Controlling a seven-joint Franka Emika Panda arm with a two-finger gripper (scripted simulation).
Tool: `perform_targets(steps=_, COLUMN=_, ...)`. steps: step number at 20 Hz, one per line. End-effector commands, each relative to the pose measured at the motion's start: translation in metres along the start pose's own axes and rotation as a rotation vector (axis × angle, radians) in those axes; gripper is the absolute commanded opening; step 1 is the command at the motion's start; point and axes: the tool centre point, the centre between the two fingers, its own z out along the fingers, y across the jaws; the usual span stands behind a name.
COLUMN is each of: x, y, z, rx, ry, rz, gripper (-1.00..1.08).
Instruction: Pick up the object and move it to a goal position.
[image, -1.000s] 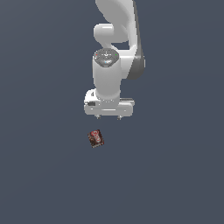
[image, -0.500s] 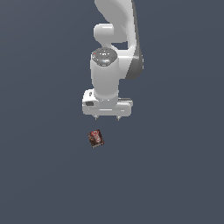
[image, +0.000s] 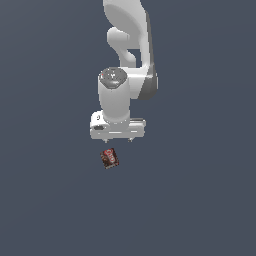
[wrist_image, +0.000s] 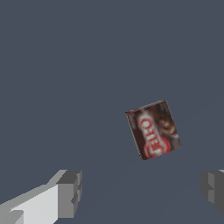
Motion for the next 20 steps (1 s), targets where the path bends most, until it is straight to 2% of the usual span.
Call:
perform_targets(steps=1, x=0.003, y=0.007, z=0.011, rx=0.0, ry=0.0, rz=-0.043, gripper=1.0)
perform_targets(steps=11, x=0.012, y=0.038, z=0.06, rx=0.003, ry=0.002, rz=-0.232, gripper=1.0)
perform_targets(steps=20, x=0.015, y=0.051, z=0.083, rx=0.007, ry=0.004, rz=-0.315, gripper=1.0)
